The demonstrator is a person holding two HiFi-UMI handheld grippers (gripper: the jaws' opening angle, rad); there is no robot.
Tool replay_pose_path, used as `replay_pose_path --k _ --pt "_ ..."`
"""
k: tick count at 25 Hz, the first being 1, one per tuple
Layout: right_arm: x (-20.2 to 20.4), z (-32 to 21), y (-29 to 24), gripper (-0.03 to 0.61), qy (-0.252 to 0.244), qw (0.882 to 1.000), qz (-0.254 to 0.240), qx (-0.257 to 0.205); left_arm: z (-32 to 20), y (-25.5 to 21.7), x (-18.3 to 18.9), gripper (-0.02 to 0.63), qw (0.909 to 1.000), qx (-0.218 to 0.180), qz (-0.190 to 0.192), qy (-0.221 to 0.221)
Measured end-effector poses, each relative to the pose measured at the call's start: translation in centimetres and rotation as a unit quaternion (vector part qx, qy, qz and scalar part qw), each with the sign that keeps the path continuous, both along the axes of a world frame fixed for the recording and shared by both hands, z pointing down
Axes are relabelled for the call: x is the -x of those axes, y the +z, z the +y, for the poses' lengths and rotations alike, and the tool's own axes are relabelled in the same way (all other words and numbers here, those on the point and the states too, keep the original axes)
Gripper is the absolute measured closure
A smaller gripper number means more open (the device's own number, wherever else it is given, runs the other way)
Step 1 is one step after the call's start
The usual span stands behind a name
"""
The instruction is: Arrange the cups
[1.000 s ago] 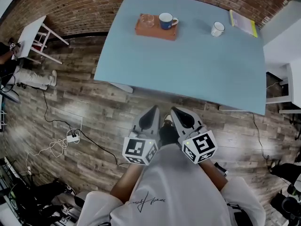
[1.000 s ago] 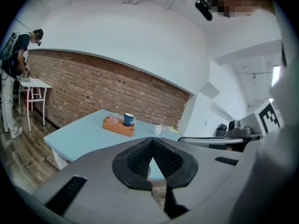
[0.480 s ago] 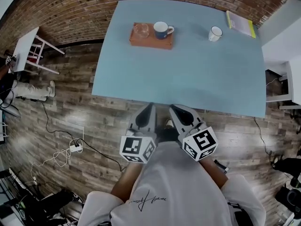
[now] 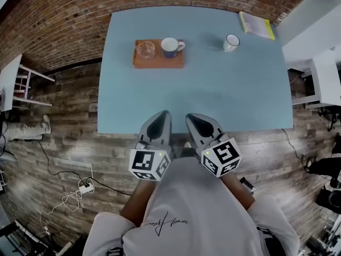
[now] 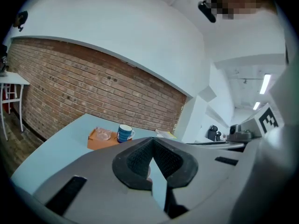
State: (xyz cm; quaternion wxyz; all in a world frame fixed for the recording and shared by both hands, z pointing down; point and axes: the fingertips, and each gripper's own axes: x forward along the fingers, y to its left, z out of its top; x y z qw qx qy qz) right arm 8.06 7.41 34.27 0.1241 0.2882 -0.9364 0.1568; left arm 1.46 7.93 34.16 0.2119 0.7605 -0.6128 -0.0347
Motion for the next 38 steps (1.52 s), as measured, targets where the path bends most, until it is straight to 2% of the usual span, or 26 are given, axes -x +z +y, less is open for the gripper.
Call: replay_pose_path --k 5,10,13,17,22,26,36,38 --pt "3.3 -3.4 -0.3 0.558 0.019 1.000 0.006 -0.013 -4.2 -0.2 2.6 0.606 0.9994 -0.009 0.000 0.032" --pt "4.1 -8.0 -1.1 0.557 0.078 0.996 0.016 -0.036 -7.9 -1.0 4.5 0.606 0.9979 -0.022 0.008 0.060" --pt "4.7 -9.4 -1.4 0.557 0.078 0.996 0.023 -0.041 -9.1 -1.0 5.7 0.606 0.9976 -0.029 0.012 0.061" --pt "4.5 -10.7 -0.2 0.557 0.072 0.994 0.073 -0.035 -10.0 -0.6 5.6 0.606 0.9967 -0.029 0.017 0.073" --pt "5.1 -12.3 0.7 0.556 0.042 0.996 0.075 -0.027 -11.0 0.6 5.0 0.606 0.9956 -0.014 0.015 0.092" --pt "5.9 -13.5 0.8 0.555 -0.002 0.997 0.071 -0.029 -11.9 1.2 4.9 0.606 0.9957 -0.006 0.018 0.091" --pt "5.6 -17.6 2.4 0.554 -0.099 0.986 0.117 -0.065 -15.0 2.4 4.4 0.606 0.9995 0.000 0.002 0.032" --pt "5.6 -18.4 3.0 0.529 -0.120 0.982 0.126 -0.072 -15.6 3.0 4.3 0.606 0.9998 0.009 0.003 0.017"
